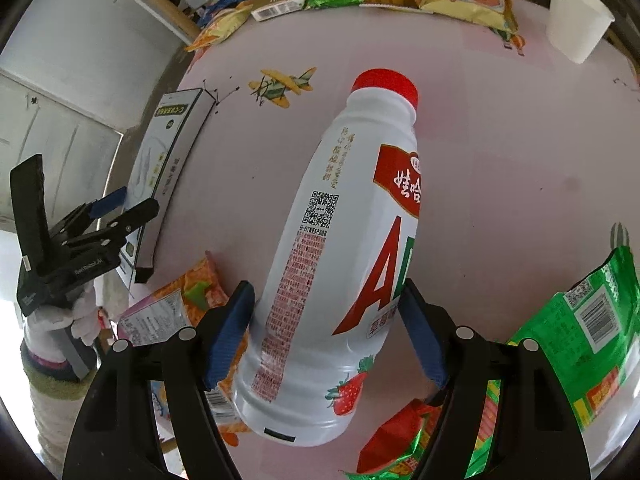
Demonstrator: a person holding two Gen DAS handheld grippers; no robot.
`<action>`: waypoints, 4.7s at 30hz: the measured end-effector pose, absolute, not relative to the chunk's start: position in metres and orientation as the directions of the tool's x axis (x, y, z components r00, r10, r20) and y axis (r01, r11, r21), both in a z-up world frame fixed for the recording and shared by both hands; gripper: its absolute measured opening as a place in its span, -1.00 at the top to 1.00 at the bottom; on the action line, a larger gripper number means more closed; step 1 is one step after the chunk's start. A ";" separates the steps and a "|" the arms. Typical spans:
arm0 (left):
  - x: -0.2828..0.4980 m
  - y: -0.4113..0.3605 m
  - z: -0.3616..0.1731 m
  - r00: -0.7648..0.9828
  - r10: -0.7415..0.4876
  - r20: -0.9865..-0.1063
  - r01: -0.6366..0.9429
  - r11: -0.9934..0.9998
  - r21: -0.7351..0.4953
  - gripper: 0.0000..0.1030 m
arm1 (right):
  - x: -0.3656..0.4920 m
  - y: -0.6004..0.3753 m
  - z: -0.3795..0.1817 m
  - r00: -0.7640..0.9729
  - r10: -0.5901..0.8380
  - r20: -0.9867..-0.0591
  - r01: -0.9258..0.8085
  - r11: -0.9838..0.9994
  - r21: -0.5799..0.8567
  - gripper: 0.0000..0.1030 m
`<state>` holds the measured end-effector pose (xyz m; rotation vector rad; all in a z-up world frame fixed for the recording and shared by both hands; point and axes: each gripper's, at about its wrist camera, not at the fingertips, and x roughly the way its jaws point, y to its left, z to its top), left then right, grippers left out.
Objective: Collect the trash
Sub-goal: 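Lift the AD bottle and cable box and hold them above the table, then carry the AD bottle and cable box over the blue wastebasket and open both grippers, then move both tools back over the table toward the snack bags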
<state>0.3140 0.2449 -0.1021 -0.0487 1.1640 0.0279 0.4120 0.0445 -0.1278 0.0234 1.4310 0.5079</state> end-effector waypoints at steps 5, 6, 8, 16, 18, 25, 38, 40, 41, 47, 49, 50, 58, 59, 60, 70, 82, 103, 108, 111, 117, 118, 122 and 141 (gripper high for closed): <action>0.314 0.239 -0.102 0.407 0.044 -0.912 -0.053 0.998 0.025 -0.57 | 0.408 0.040 -0.128 0.069 0.357 -0.932 -0.302 0.898 0.321 -0.30; 0.314 0.238 -0.101 0.409 0.052 -0.911 -0.054 0.998 0.033 -0.57 | 0.406 0.037 -0.128 0.066 0.359 -0.931 -0.298 0.897 0.325 -0.29; 0.312 0.236 -0.100 0.416 0.066 -0.907 -0.052 0.997 0.049 -0.56 | 0.403 0.035 -0.130 0.057 0.356 -0.933 -0.303 0.896 0.324 -0.29; 0.299 0.237 -0.074 0.483 0.057 -0.874 -0.029 0.998 0.049 -0.55 | 0.402 0.030 -0.123 0.085 0.375 -0.923 -0.317 0.888 0.332 -0.24; 0.294 0.238 -0.067 0.501 0.063 -0.863 -0.028 0.998 0.056 -0.55 | 0.402 0.025 -0.117 0.102 0.386 -0.917 -0.314 0.887 0.339 -0.23; 0.262 0.248 -0.037 0.570 0.044 -0.820 -0.064 0.998 0.008 -0.54 | 0.401 0.012 -0.097 0.138 0.425 -0.894 -0.298 0.879 0.372 -0.21; 0.170 0.231 0.012 0.729 -0.033 -0.683 -0.105 0.982 -0.159 -0.54 | 0.365 -0.011 -0.037 0.214 0.545 -0.811 -0.371 0.813 0.448 -0.21; 0.158 0.225 0.016 0.746 -0.040 -0.664 -0.103 0.979 -0.174 -0.54 | 0.358 -0.012 -0.028 0.229 0.558 -0.797 -0.380 0.805 0.454 -0.20; 0.150 0.220 0.018 0.758 -0.045 -0.650 -0.102 0.977 -0.186 -0.54 | 0.355 -0.009 -0.027 0.236 0.561 -0.793 -0.383 0.804 0.455 -0.20; 0.121 0.195 0.027 0.799 -0.070 -0.598 -0.087 0.969 -0.230 -0.54 | 0.334 -0.031 -0.004 0.288 0.588 -0.756 -0.391 0.793 0.468 -0.20; 0.115 0.183 0.030 0.807 -0.097 -0.583 -0.070 0.964 -0.257 -0.54 | 0.326 -0.044 0.002 0.307 0.591 -0.746 -0.387 0.793 0.470 -0.20; 0.114 0.178 0.031 0.809 -0.106 -0.578 -0.061 0.963 -0.262 -0.54 | 0.321 -0.054 0.007 0.321 0.592 -0.739 -0.382 0.795 0.471 -0.21; 0.108 0.106 0.052 0.814 -0.203 -0.544 0.076 0.966 -0.246 -0.54 | 0.281 -0.140 0.028 0.445 0.575 -0.686 -0.303 0.818 0.489 -0.20; 0.107 0.097 0.054 0.813 -0.212 -0.543 0.092 0.966 -0.240 -0.54 | 0.277 -0.151 0.029 0.459 0.572 -0.680 -0.290 0.820 0.493 -0.20; 0.108 0.084 0.057 0.809 -0.228 -0.541 0.117 0.966 -0.232 -0.54 | 0.271 -0.167 0.031 0.479 0.566 -0.671 -0.272 0.823 0.499 -0.20; 0.126 -0.047 0.065 0.694 -0.443 -0.567 0.403 0.892 -0.203 -0.54 | 0.202 -0.324 0.024 0.662 0.388 -0.641 0.009 0.851 0.525 -0.20; 0.195 -0.251 0.023 0.335 -0.548 -0.766 0.671 0.710 -0.214 -0.55 | 0.145 -0.475 -0.071 0.691 0.244 -0.681 0.379 0.680 0.628 -0.21; 0.311 -0.543 -0.156 0.057 -0.420 -0.906 0.600 0.739 -0.305 -0.75 | 0.206 -0.631 -0.307 0.683 0.218 -0.697 0.687 0.129 0.715 -0.44; 0.297 -0.517 -0.138 0.069 -0.455 -0.888 0.636 0.705 -0.312 -0.75 | 0.191 -0.628 -0.299 0.687 0.209 -0.696 0.668 0.196 0.718 -0.44; 0.290 -0.493 -0.118 0.104 -0.479 -0.872 0.647 0.698 -0.306 -0.74 | 0.175 -0.625 -0.292 0.686 0.199 -0.699 0.661 0.229 0.714 -0.44; 0.273 -0.421 -0.052 0.204 -0.579 -0.789 0.639 0.690 -0.340 -0.74 | 0.133 -0.606 -0.259 0.699 0.155 -0.699 0.622 0.352 0.700 -0.44; 0.266 -0.401 -0.035 0.230 -0.606 -0.762 0.641 0.683 -0.350 -0.74 | 0.126 -0.600 -0.252 0.696 0.147 -0.703 0.618 0.376 0.691 -0.44; 0.239 -0.327 0.010 0.345 -0.646 -0.681 0.637 0.694 -0.336 -0.75 | 0.102 -0.570 -0.217 0.708 0.123 -0.695 0.564 0.493 0.662 -0.44; 0.108 0.055 0.001 0.740 -0.323 -0.589 0.133 0.930 -0.343 -0.74 | 0.147 -0.357 -0.076 0.695 0.406 -0.593 0.028 0.809 0.587 -0.44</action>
